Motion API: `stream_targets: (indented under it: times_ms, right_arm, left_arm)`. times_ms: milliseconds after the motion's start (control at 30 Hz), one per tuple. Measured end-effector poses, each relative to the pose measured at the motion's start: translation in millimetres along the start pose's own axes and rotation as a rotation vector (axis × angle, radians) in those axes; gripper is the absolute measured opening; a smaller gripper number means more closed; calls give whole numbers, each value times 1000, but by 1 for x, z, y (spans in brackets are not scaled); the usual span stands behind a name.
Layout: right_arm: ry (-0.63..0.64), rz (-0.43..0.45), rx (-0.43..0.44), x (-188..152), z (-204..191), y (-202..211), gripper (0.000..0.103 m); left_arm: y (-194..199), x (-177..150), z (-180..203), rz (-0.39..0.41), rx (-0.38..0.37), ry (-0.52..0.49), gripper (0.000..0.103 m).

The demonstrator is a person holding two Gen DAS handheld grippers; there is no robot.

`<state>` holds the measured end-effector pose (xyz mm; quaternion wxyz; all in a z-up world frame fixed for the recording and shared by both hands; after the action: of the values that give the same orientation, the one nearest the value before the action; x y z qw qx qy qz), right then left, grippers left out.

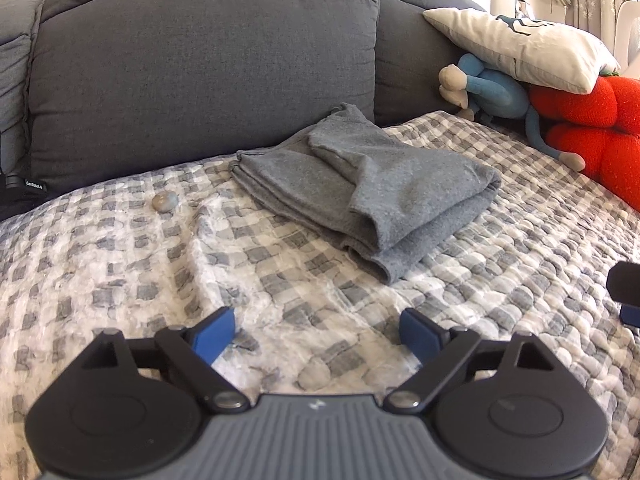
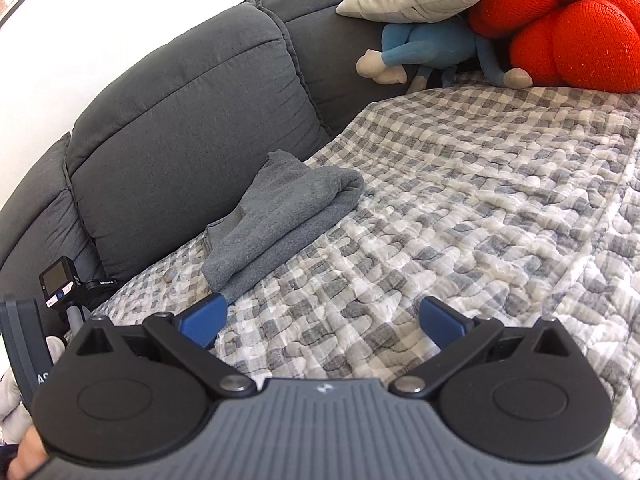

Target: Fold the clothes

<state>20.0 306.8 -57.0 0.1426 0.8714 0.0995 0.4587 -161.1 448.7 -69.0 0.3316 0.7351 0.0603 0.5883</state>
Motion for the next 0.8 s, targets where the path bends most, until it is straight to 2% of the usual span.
stream_targets:
  times_ms: [133,533,800]
  right_arm:
    - [-4,6,-2,-1,-1,1,103]
    - [-16,28,28,0,-3,6,103]
    - [37,48,39,4,-14,11,103]
  left_arm:
    - [1,-1,1,13,20,-6,92]
    - [1,-4,-2,9,7,38,93]
    - [2,-2,-2,-2,-6,28,94]
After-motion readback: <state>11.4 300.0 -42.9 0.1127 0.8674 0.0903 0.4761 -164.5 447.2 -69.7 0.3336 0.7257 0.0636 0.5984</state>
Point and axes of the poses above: each gripper's, at about its wrist camera, not at the fingertips, and y roughly against the way its jaws point, z to its right, x to its top, the point moved 6 cm from there along -y, roughly the way its jaws point, and after that the axes turned 9 degrees about x, right-handed, at the moved point
